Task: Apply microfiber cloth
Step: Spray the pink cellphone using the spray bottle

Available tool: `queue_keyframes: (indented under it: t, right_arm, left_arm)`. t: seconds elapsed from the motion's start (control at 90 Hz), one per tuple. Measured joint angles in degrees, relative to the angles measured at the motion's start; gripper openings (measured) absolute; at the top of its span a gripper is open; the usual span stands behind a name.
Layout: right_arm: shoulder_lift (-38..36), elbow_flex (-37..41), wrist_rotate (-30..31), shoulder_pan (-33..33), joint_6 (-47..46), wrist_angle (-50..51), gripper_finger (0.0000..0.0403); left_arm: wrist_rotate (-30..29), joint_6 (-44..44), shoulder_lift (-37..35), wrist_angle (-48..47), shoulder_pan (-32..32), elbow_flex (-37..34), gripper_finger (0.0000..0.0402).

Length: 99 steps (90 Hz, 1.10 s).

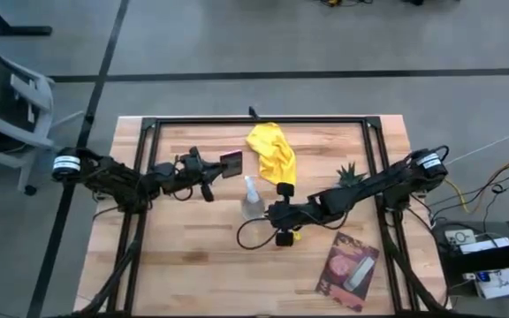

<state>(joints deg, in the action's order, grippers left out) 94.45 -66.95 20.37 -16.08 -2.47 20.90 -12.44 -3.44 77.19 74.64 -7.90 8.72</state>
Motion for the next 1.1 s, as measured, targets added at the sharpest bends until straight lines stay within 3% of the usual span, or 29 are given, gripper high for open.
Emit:
queue_keyframes:
  t: [0.233,0.522,0.967,1.1]
  right_arm:
    - [-1.5,-7.5,1.4,3.2,4.9,14.0,0.0150]
    - [-4.7,-6.2,-12.3,12.1,11.4,13.0,0.0226]
    - [-5.5,-3.7,-49.8,29.1,18.0,5.3,0.0272]
    - [-5.5,-3.7,-54.6,30.7,18.1,2.5,0.0297]
  left_arm:
    - [3.0,1.1,0.0,-0.1,0.0,2.3,0.0009]
    - [4.5,2.0,-0.7,-0.3,0.0,2.4,0.0009]
    - [4.5,2.8,-0.7,-1.4,0.0,2.4,0.0009]
    - [4.2,3.0,-0.8,-1.4,-0.1,2.5,0.0009]
